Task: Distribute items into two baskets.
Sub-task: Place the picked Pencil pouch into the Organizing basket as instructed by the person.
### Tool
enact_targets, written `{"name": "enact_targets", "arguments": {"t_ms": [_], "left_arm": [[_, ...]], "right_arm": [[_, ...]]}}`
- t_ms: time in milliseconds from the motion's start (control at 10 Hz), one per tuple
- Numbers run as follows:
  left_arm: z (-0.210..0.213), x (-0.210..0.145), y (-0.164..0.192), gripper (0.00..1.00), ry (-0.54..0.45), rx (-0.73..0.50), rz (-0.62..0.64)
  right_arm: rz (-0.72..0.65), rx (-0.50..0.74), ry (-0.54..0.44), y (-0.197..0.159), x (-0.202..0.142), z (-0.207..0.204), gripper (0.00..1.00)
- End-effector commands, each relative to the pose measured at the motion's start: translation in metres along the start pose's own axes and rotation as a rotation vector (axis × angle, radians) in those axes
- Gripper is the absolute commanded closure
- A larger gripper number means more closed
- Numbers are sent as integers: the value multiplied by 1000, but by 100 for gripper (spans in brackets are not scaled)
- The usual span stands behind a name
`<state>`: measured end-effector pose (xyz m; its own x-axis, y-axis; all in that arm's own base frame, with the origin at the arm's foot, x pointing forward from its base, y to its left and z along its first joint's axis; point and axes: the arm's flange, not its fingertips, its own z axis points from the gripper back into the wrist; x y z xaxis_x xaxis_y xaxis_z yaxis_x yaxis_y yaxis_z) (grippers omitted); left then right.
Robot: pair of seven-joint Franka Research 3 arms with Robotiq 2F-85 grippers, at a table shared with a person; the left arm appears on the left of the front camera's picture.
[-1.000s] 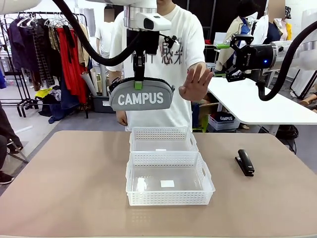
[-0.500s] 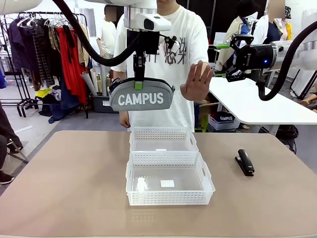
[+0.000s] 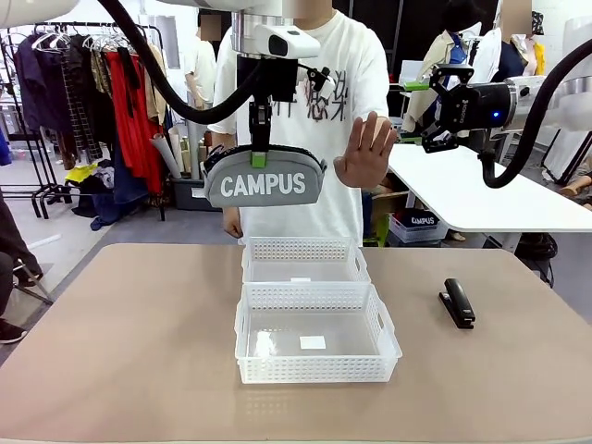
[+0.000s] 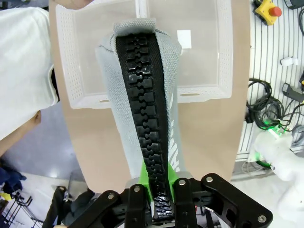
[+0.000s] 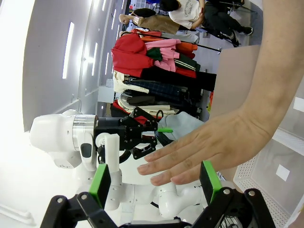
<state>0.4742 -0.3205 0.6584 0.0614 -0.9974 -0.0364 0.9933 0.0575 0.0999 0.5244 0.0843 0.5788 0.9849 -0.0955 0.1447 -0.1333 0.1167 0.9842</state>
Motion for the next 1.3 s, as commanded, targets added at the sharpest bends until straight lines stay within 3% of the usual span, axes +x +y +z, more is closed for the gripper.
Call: {"name": "enact_targets", "arguments": {"t_ms": [0,1200], "left_arm": [[2,0,-1,100,-4,7,-1],[2,0,-1,100,-4,7,-1]], "right_arm": [[3,1,0,2,0,0,0],[3,1,0,2,0,0,0]]}}
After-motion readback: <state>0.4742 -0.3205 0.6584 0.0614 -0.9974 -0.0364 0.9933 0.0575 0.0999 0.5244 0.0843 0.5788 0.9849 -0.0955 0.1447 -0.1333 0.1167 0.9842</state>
